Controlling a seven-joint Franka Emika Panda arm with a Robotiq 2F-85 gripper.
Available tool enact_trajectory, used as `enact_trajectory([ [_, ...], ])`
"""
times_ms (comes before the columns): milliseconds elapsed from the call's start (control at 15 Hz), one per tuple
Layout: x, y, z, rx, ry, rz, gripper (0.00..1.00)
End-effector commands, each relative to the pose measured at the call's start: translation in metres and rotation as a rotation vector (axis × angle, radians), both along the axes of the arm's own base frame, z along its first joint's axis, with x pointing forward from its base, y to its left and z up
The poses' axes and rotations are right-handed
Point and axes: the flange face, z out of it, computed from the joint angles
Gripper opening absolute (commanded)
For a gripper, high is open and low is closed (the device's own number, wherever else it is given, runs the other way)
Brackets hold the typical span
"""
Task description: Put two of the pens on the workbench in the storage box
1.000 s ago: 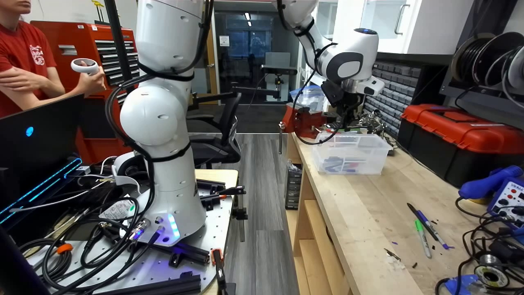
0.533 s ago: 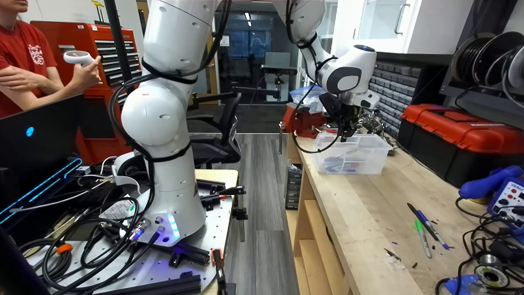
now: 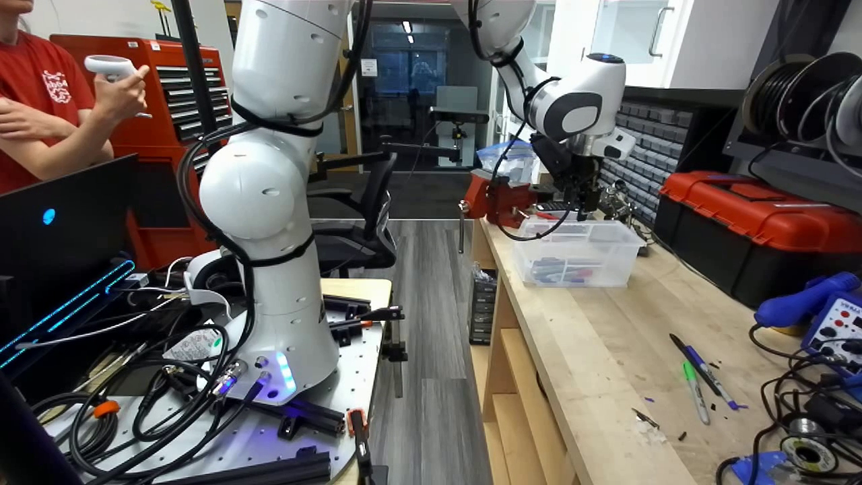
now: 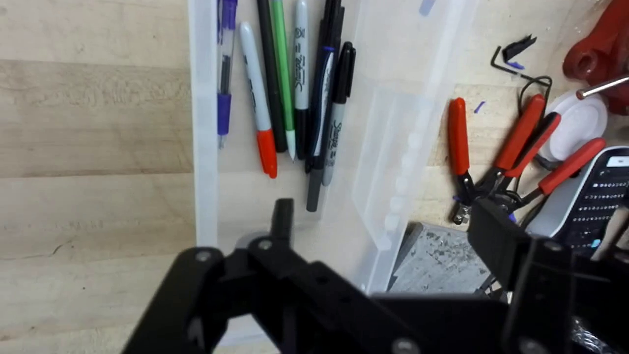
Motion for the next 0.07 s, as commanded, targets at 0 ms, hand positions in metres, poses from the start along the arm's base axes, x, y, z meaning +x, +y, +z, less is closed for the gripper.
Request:
enact_trajectory([
  [0,0.0006,-0.0013,0.0068,-0.004,-0.008,0.001,0.97],
])
